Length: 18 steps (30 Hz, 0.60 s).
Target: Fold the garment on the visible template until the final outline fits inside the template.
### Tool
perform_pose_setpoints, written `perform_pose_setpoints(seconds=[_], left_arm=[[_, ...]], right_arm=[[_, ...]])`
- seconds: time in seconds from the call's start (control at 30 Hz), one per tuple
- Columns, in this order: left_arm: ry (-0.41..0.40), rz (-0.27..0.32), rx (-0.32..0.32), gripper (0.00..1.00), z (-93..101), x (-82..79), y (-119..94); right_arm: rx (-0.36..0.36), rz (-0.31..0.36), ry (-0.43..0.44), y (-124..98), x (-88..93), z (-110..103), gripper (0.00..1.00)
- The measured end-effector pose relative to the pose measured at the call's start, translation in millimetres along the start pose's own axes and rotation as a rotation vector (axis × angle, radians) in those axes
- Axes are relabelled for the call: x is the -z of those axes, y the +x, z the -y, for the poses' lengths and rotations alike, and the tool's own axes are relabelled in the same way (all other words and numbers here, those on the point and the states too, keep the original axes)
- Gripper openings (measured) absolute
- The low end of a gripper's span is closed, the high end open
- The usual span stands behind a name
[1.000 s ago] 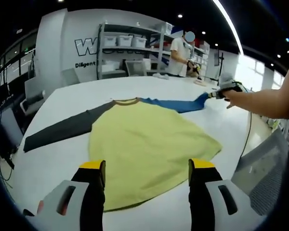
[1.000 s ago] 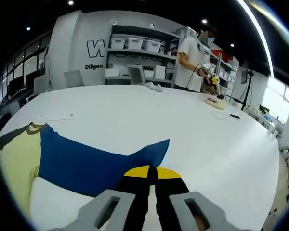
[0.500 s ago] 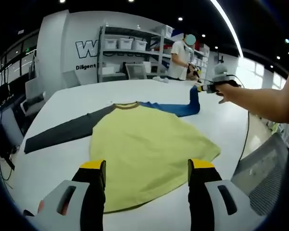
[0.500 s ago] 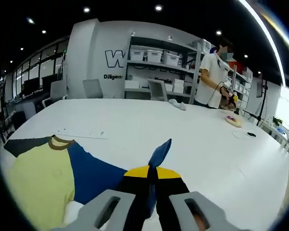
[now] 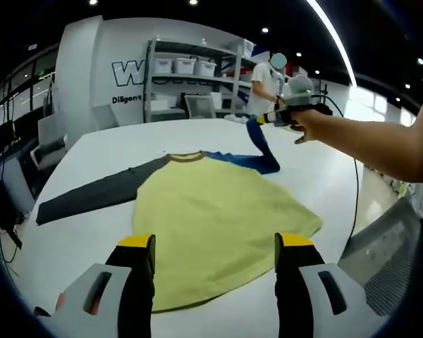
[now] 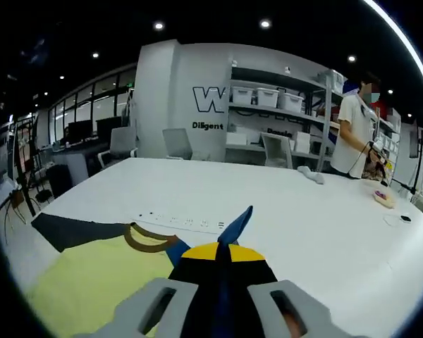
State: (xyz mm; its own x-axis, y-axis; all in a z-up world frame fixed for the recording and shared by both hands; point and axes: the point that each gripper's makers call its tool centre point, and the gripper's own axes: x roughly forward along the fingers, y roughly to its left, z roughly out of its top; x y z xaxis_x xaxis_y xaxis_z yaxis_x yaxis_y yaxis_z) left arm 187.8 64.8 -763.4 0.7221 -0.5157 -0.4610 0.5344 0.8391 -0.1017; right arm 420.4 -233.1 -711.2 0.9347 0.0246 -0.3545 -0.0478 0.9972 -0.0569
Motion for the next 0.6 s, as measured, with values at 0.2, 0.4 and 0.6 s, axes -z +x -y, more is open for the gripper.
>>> perform_pose_setpoints(seconds=[0.2, 0.4, 0.6], left_arm=[[-0.006, 0.000, 0.000, 0.66, -1.1, 0.2, -1], [-0.010, -0.008, 0.005, 0.66, -1.0, 1.5, 0], [-0.015, -0.012, 0.002, 0.65, -2.4, 2.4, 0]], right_arm=[[-0.075, 0.010, -0.014, 14, -9.5, -45, 0.00], [-0.161, 0.013, -0.033, 30, -16.3, -95, 0.00], [-0.223, 0.010, -0.055, 35, -16.9, -135, 0.00]])
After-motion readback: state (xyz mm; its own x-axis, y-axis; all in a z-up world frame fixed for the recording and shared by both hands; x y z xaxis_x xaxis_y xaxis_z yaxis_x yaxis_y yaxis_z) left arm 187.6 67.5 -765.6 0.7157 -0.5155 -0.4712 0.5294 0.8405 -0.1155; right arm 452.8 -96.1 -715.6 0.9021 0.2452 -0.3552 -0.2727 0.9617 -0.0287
